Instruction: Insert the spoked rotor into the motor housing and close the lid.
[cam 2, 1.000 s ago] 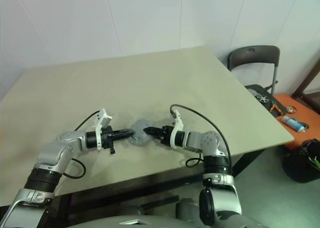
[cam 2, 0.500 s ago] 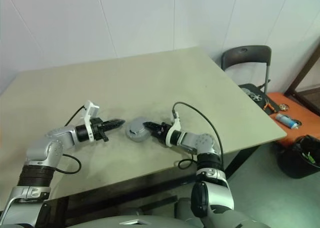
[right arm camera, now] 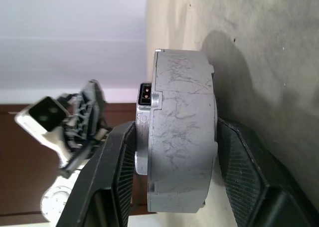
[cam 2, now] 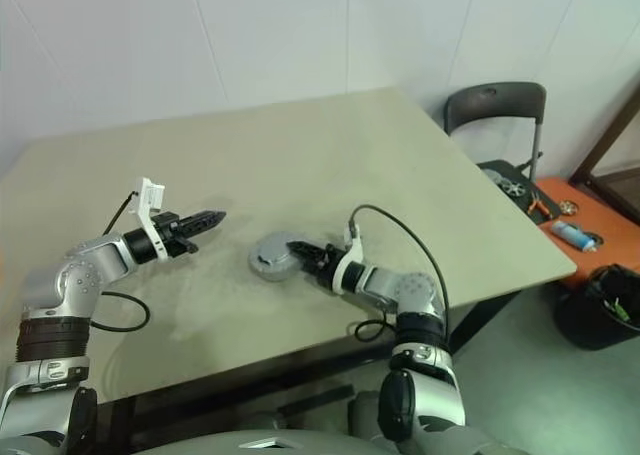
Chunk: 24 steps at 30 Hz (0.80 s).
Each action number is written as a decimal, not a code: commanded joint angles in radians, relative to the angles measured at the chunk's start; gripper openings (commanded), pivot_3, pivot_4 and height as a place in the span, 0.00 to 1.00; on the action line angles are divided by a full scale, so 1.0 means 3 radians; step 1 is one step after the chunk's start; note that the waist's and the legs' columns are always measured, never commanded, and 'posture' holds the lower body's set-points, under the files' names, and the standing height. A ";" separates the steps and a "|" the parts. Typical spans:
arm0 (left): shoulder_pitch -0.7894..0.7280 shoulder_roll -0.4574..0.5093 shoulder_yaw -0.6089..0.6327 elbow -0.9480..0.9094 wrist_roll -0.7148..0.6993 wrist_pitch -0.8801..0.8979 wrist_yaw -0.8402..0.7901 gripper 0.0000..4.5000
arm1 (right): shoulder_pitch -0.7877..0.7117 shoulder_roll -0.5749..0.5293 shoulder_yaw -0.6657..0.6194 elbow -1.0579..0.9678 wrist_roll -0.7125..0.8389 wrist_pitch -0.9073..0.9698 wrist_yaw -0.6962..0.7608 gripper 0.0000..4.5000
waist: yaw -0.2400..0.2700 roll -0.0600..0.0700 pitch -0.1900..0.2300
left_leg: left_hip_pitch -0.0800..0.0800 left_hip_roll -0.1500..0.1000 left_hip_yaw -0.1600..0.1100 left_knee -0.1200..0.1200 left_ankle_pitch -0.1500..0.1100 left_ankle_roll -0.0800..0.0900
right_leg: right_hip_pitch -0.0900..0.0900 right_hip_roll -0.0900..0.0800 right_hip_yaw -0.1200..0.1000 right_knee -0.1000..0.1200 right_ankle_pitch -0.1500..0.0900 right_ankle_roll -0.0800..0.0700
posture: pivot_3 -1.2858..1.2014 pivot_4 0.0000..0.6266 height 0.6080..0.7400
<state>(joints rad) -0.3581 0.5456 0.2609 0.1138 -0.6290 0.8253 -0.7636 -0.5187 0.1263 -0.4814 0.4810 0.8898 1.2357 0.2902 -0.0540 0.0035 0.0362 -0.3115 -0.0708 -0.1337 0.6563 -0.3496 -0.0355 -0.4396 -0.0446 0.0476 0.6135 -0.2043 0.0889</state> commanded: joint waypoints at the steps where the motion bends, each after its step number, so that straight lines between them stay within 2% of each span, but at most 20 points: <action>1: 0.0078 0.0023 0.0257 -0.0122 -0.0144 0.0056 0.0126 0.00 | -0.0353 0.0117 -0.0165 -0.0195 0.0363 -0.0057 -0.0055 0.47 | -0.0012 0.0001 0.0001 | -0.0014 0.0000 0.0001 0.0000 0.0004 -0.0008 | -0.0017 -0.0001 0.0003 0.0002 0.0001 -0.0001 | 0.52 0.00 1.00; 3: 0.0069 0.0001 0.0424 -0.0074 -0.0213 0.0065 0.0256 0.00 | -0.0412 0.0135 -0.0177 -0.0232 0.0438 -0.0024 -0.0113 0.47 | -0.0015 0.0001 0.0001 | -0.0037 -0.0001 0.0000 0.0001 0.0012 -0.0022 | -0.0039 -0.0002 0.0004 0.0002 0.0004 -0.0005 | 0.52 0.00 1.00; 10: -0.0024 -0.0201 0.0968 0.0019 -0.0616 0.0167 0.0703 0.00 | -0.0592 0.0181 -0.0181 -0.0274 0.0675 -0.0011 -0.0291 0.47 | -0.0008 -0.0001 0.0000 | -0.0041 -0.0003 0.0001 -0.0008 0.0006 -0.0010 | -0.0042 -0.0005 0.0004 -0.0007 0.0004 -0.0005 | 0.52 0.00 1.00; 16: 0.0098 -0.0510 0.1058 -0.0234 -0.0931 0.0353 0.1025 0.00 | -0.0840 0.0194 -0.0219 -0.0165 0.0844 -0.0183 -0.0368 0.47 | -0.0012 -0.0001 0.0000 | -0.0041 -0.0003 0.0003 -0.0006 0.0006 -0.0010 | -0.0042 -0.0006 0.0004 -0.0005 0.0004 -0.0005 | 0.52 0.00 1.00; 19: 0.0292 -0.0671 0.0919 -0.0507 -0.1063 0.0487 0.1080 0.00 | -0.0984 0.0215 -0.0191 -0.0150 0.0958 -0.0233 -0.0418 0.47 | -0.0041 -0.0001 0.0000 | -0.0040 -0.0003 0.0003 -0.0007 0.0007 -0.0012 | -0.0042 -0.0005 0.0006 -0.0004 0.0004 -0.0005 | 0.52 0.00 1.00; 24: 0.0337 -0.0838 0.0973 -0.0781 -0.1453 0.0627 0.1285 0.00 | -0.0952 0.0164 -0.0080 -0.0112 0.0973 -0.0190 -0.0457 0.47 | -0.0049 -0.0002 -0.0001 | -0.0040 -0.0003 0.0004 -0.0006 0.0005 -0.0008 | -0.0042 -0.0005 0.0007 -0.0003 0.0004 -0.0005 | 0.52 0.00 1.00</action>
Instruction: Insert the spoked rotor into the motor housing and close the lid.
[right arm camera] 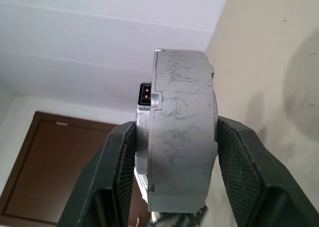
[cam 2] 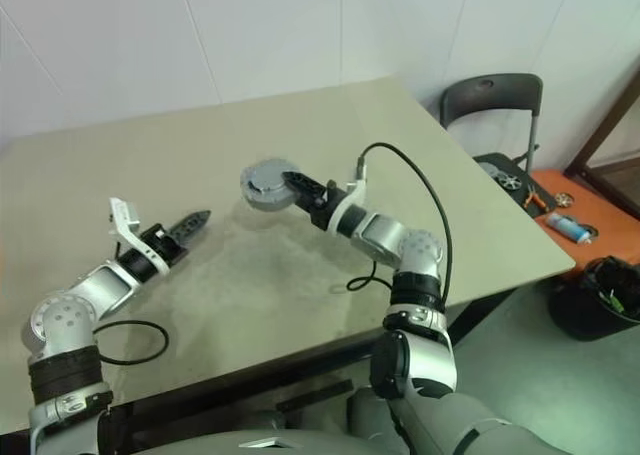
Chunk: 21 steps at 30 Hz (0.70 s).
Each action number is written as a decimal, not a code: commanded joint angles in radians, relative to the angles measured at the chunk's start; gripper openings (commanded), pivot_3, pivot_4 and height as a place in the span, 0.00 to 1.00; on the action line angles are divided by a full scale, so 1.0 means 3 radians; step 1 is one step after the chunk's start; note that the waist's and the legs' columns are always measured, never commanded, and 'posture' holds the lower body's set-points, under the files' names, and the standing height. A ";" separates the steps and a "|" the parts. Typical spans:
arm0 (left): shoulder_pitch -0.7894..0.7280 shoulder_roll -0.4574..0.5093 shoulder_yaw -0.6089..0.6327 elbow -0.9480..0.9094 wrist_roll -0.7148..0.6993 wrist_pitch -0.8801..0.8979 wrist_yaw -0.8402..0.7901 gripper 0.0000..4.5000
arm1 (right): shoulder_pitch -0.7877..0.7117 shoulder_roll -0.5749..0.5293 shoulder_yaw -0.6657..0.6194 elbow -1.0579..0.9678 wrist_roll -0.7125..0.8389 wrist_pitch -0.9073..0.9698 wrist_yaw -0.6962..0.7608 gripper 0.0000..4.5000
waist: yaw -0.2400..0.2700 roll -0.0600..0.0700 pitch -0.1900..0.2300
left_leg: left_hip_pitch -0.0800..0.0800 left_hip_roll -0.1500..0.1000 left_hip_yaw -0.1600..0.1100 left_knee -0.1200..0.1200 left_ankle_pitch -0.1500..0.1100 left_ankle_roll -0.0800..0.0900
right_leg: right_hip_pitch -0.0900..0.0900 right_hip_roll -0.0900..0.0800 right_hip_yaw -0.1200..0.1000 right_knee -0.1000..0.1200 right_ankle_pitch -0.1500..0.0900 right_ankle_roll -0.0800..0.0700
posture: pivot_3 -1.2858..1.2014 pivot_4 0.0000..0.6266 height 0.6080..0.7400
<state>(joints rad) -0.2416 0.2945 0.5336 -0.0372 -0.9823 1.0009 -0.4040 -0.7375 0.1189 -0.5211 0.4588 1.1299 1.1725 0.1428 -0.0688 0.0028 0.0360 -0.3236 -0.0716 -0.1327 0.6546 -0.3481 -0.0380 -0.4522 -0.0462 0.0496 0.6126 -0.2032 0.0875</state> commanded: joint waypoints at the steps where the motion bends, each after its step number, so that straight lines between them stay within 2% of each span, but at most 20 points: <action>1: -0.0072 -0.0033 0.0081 -0.0330 -0.0394 0.0072 0.0163 0.00 | -0.0211 0.0182 0.0067 -0.0033 0.0173 0.0021 0.0034 0.47 | -0.0001 0.0000 0.0000 | 0.0000 0.0000 0.0000 0.0000 0.0000 0.0000 | 0.0000 0.0000 0.0000 0.0001 0.0000 0.0000 | 0.52 0.00 1.00; 5: -0.0127 -0.0062 0.0129 -0.0388 -0.0694 0.0064 0.0367 0.00 | -0.0208 0.0173 0.0101 -0.0039 0.0193 0.0027 0.0014 0.47 | 0.0001 0.0000 0.0000 | 0.0000 0.0000 0.0000 0.0006 0.0000 0.0000 | 0.0002 0.0000 0.0000 0.0003 0.0000 0.0000 | 0.52 0.00 1.00; 9: -0.0088 -0.0028 0.0066 -0.0423 -0.0761 -0.0015 0.0421 0.00 | -0.0249 0.0149 0.0114 0.0010 0.0190 0.0000 0.0021 0.47 | 0.0000 0.0000 0.0000 | 0.0000 -0.0001 0.0000 0.0012 0.0002 -0.0003 | 0.0005 0.0001 0.0000 0.0004 0.0000 0.0000 | 0.52 0.00 1.00; 12: 0.0049 -0.0007 0.0014 -0.0416 -0.0700 -0.0100 0.0371 0.14 | -0.0284 0.0120 0.0133 0.0041 0.0169 -0.0007 0.0045 0.47 | -0.0003 0.0001 0.0000 | 0.0001 -0.0001 0.0002 0.0013 0.0006 -0.0011 | 0.0005 0.0003 0.0000 0.0004 0.0000 0.0000 | 0.52 0.00 1.00; 16: 0.0080 -0.0037 0.0024 -0.0391 -0.0793 -0.0165 0.0455 0.43 | -0.0302 0.0097 0.0138 0.0075 0.0161 -0.0004 0.0061 0.47 | 0.0004 0.0000 0.0000 | 0.0000 0.0000 0.0001 0.0015 0.0006 -0.0011 | 0.0005 0.0003 0.0000 0.0005 0.0000 0.0000 | 0.52 0.00 1.00; 20: 0.0129 -0.0006 -0.0137 -0.0242 -0.0658 -0.0085 0.0558 0.73 | -0.0326 0.0093 0.0152 0.0097 0.0167 0.0010 0.0082 0.47 | 0.0007 0.0000 0.0000 | 0.0001 -0.0001 0.0000 0.0022 0.0005 -0.0009 | 0.0010 0.0003 -0.0001 0.0005 0.0000 0.0000 | 0.52 0.00 1.00; 21: 0.0123 -0.0018 -0.0127 -0.0216 -0.0699 -0.0090 0.0561 0.73 | -0.0333 0.0091 0.0154 0.0099 0.0168 0.0010 0.0082 0.47 | 0.0006 0.0000 0.0000 | 0.0002 -0.0002 0.0000 0.0023 0.0005 -0.0008 | 0.0012 0.0004 -0.0001 0.0005 0.0001 0.0000 | 0.52 0.00 1.00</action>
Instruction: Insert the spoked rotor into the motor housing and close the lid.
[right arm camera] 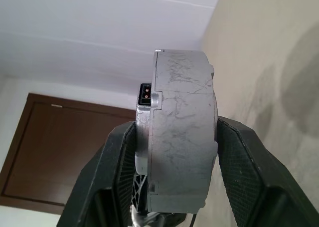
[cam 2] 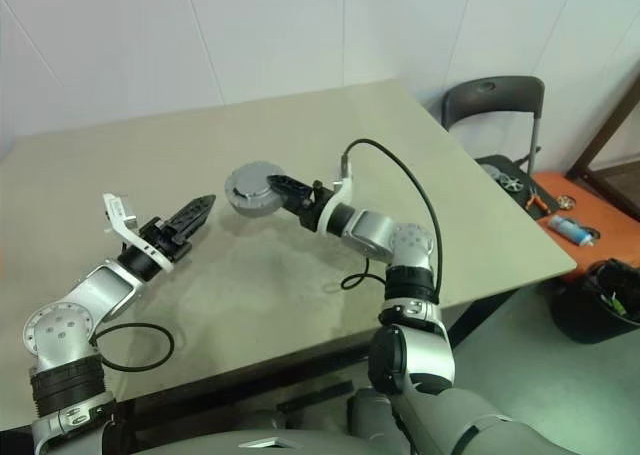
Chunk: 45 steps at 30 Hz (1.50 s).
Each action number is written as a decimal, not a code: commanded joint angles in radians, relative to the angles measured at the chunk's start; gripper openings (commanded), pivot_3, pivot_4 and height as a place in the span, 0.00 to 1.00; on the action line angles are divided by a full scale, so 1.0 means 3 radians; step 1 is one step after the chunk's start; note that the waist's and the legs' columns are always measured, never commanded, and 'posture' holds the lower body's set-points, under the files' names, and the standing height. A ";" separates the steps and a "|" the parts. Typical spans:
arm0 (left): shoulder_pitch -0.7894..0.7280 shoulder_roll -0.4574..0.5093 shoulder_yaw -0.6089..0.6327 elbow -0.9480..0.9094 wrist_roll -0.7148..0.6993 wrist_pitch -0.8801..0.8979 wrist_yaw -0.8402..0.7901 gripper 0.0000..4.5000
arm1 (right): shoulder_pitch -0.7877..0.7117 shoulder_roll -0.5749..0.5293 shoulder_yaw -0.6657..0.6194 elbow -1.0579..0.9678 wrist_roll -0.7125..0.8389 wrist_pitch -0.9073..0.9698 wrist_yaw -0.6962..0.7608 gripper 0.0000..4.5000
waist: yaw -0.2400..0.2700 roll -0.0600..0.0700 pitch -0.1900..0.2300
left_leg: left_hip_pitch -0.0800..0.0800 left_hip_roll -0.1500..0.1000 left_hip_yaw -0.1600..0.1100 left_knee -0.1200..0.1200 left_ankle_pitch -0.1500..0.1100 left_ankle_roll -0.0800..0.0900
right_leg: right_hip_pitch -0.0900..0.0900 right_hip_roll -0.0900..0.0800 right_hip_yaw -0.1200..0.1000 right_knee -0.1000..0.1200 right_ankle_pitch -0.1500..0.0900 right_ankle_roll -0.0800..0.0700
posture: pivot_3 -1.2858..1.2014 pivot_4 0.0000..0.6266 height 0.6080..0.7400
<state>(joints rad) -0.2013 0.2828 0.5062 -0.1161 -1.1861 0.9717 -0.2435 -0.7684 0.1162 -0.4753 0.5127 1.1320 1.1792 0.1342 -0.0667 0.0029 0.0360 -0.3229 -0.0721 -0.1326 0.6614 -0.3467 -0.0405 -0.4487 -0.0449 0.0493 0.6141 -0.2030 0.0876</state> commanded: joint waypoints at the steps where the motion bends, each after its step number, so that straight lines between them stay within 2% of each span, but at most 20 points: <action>1: -0.0037 -0.0003 0.0005 0.0056 -0.0126 -0.0002 0.0037 0.73 | -0.0233 0.0097 0.0004 -0.0077 0.0159 -0.0011 0.0113 0.47 | -0.0002 0.0000 0.0000 | 0.0000 0.0000 0.0000 0.0001 0.0000 0.0000 | 0.0000 0.0000 0.0000 0.0000 0.0000 0.0000 | 0.52 0.00 1.00; 5: -0.0137 -0.0143 0.0037 -0.0010 -0.0466 -0.0057 0.0101 0.73 | -0.0224 0.0067 0.0019 -0.0050 0.0120 -0.0009 0.0124 0.47 | -0.0002 0.0000 0.0000 | 0.0000 0.0000 0.0000 0.0002 0.0000 0.0001 | 0.0000 -0.0002 0.0000 0.0001 0.0000 0.0000 | 0.52 0.00 1.00; 13: 0.0105 -0.0363 -0.0244 -0.0295 -0.0652 -0.0069 0.0141 0.73 | -0.0221 -0.0001 0.0030 -0.0015 0.0067 0.0003 0.0134 0.47 | -0.0006 -0.0001 0.0000 | -0.0001 0.0001 0.0001 0.0003 -0.0001 0.0001 | 0.0001 -0.0002 0.0001 0.0000 0.0000 0.0000 | 0.52 0.00 1.00; 17: 0.0090 -0.0370 -0.0273 -0.0125 -0.0599 -0.0191 0.0169 0.73 | -0.0245 -0.0040 0.0033 0.0019 0.0034 -0.0005 0.0144 0.47 | 0.0000 -0.0001 0.0000 | 0.0000 0.0000 0.0001 0.0007 -0.0001 0.0001 | 0.0002 -0.0001 0.0001 0.0002 0.0000 0.0000 | 0.52 0.00 1.00; 25: -0.0256 -0.0532 -0.0349 0.0168 -0.0499 -0.0503 0.0175 0.73 | -0.0242 -0.0092 0.0044 0.0015 -0.0003 0.0026 0.0150 0.47 | 0.0036 -0.0001 -0.0001 | 0.0006 -0.0001 0.0000 0.0012 -0.0001 0.0001 | 0.0012 0.0002 -0.0002 0.0001 0.0002 -0.0001 | 0.52 0.00 1.00; 38: -0.0488 -0.0568 -0.0378 0.0429 -0.0366 -0.0623 0.0193 0.73 | -0.0223 -0.0102 0.0072 0.0041 -0.0060 -0.0002 0.0163 0.47 | 0.0077 -0.0002 -0.0001 | 0.0006 0.0000 0.0000 0.0013 -0.0002 0.0003 | 0.0011 0.0003 -0.0001 0.0000 0.0002 -0.0001 | 0.52 0.00 1.00; 45: -0.0450 -0.0643 -0.0408 0.0398 -0.0339 -0.0601 0.0209 0.73 | -0.0232 -0.0099 0.0071 0.0042 -0.0089 -0.0021 0.0167 0.47 | 0.0075 -0.0002 -0.0001 | 0.0005 -0.0001 0.0001 0.0013 -0.0003 0.0005 | 0.0011 0.0001 -0.0001 -0.0003 0.0002 -0.0001 | 0.52 0.00 1.00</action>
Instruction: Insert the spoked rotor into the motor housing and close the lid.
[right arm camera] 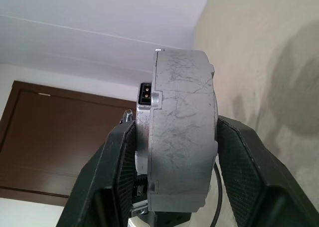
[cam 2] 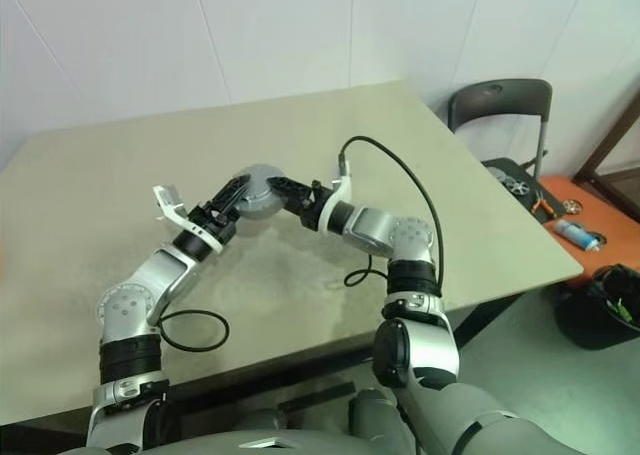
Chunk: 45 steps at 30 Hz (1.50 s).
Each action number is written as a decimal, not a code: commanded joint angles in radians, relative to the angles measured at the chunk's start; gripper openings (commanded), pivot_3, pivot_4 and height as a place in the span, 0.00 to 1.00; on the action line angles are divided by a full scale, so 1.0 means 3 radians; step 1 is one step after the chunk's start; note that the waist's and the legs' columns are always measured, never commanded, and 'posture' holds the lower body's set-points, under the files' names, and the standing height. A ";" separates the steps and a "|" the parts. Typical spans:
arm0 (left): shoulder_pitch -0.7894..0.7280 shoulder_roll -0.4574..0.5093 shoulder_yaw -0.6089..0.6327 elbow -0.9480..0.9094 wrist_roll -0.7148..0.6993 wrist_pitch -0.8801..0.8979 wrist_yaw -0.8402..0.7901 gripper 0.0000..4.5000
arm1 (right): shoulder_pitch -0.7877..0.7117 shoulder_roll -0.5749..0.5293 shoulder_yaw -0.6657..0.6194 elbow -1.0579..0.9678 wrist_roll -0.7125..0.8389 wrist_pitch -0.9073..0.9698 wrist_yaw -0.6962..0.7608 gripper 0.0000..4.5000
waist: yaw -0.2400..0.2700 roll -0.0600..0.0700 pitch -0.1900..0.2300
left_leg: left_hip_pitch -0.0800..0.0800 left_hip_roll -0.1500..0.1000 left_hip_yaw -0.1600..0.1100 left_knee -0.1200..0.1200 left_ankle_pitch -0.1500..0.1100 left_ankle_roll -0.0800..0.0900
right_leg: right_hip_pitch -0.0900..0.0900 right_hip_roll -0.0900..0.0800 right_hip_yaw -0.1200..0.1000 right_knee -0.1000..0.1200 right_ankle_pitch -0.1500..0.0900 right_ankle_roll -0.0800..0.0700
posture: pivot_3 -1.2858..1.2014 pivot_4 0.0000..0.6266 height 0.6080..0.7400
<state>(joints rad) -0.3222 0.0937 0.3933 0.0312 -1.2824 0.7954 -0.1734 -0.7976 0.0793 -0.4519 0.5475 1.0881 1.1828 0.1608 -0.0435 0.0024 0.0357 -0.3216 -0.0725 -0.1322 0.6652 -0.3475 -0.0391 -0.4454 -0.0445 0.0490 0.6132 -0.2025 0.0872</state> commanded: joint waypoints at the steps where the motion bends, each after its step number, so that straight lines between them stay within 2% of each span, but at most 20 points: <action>1: -0.0048 -0.0013 -0.0034 -0.0093 -0.0014 -0.0006 -0.0021 0.73 | -0.0132 0.0023 -0.0007 -0.0073 0.0049 -0.0032 0.0078 0.47 | -0.0002 0.0000 0.0000 | 0.0000 0.0000 0.0000 0.0000 0.0000 0.0000 | 0.0000 0.0000 0.0000 0.0000 0.0000 0.0000 | 0.52 0.00 1.00; 7: -0.0050 -0.0005 -0.0054 -0.0082 0.0027 0.0040 0.0017 0.73 | -0.0140 0.0015 -0.0018 -0.0065 0.0024 -0.0038 0.0082 0.47 | -0.0001 0.0000 0.0000 | 0.0001 0.0000 0.0000 0.0000 0.0000 0.0000 | 0.0000 0.0000 0.0000 0.0002 0.0000 0.0000 | 0.52 0.00 1.00; 12: -0.0085 -0.0027 -0.0063 -0.0032 0.0014 0.0060 0.0051 0.53 | -0.0145 0.0011 -0.0023 -0.0062 0.0005 -0.0039 0.0089 0.47 | 0.0000 0.0000 0.0000 | 0.0000 0.0000 0.0000 0.0000 0.0000 0.0000 | 0.0000 0.0000 0.0000 0.0001 0.0000 0.0000 | 0.52 0.00 1.00; 17: -0.0203 -0.0066 -0.0048 -0.0002 -0.0038 0.0043 0.0106 0.53 | -0.0136 0.0013 -0.0019 -0.0062 0.0000 -0.0029 0.0091 0.47 | 0.0001 0.0000 0.0000 | 0.0001 0.0000 0.0000 0.0000 0.0000 0.0000 | 0.0000 0.0000 0.0000 0.0002 0.0000 0.0000 | 0.52 0.00 1.00; 20: -0.0269 -0.0109 -0.0050 -0.0141 -0.0225 0.0119 0.0178 0.53 | -0.0147 0.0031 -0.0052 -0.0060 0.0034 -0.0031 0.0071 0.47 | -0.0001 -0.0001 0.0000 | 0.0001 0.0000 0.0000 0.0001 0.0000 0.0000 | 0.0000 0.0000 0.0000 0.0002 0.0000 0.0000 | 0.52 0.00 1.00; 23: -0.0338 -0.0131 -0.0053 -0.0293 -0.0589 0.0274 0.0368 0.53 | -0.0178 0.0043 -0.0088 -0.0011 0.0031 -0.0079 0.0072 0.47 | -0.0004 -0.0001 0.0000 | 0.0000 0.0001 0.0000 0.0001 0.0000 0.0000 | 0.0000 -0.0002 0.0001 0.0001 0.0000 0.0000 | 0.52 0.00 1.00; 34: -0.0388 -0.0050 -0.0075 -0.0087 -0.1508 0.0482 0.0916 0.53 | -0.0316 0.0126 -0.0070 0.0280 -0.0110 -0.0372 0.0215 0.47 | 0.0001 -0.0002 -0.0001 | 0.0001 0.0000 0.0000 0.0002 0.0000 -0.0001 | 0.0000 -0.0001 0.0001 0.0003 0.0000 0.0000 | 0.52 0.00 1.00; 45: -0.0313 0.0171 -0.0347 -0.0039 -0.1536 0.0756 0.1010 0.53 | -0.0333 0.0241 0.0008 0.0341 -0.0200 -0.0404 0.0297 0.47 | -0.0002 -0.0002 -0.0001 | 0.0001 0.0000 0.0000 0.0002 0.0001 -0.0002 | -0.0001 0.0000 0.0001 0.0004 0.0000 0.0000 | 0.52 0.00 1.00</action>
<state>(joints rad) -0.3934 0.1647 0.4207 0.0799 -1.6801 0.8944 0.1587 -0.8535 0.1069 -0.4876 0.6432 1.0452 1.0782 0.2577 -0.0443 0.0018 0.0353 -0.3213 -0.0726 -0.1321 0.6658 -0.3472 -0.0396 -0.4456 -0.0444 0.0494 0.6144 -0.2024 0.0872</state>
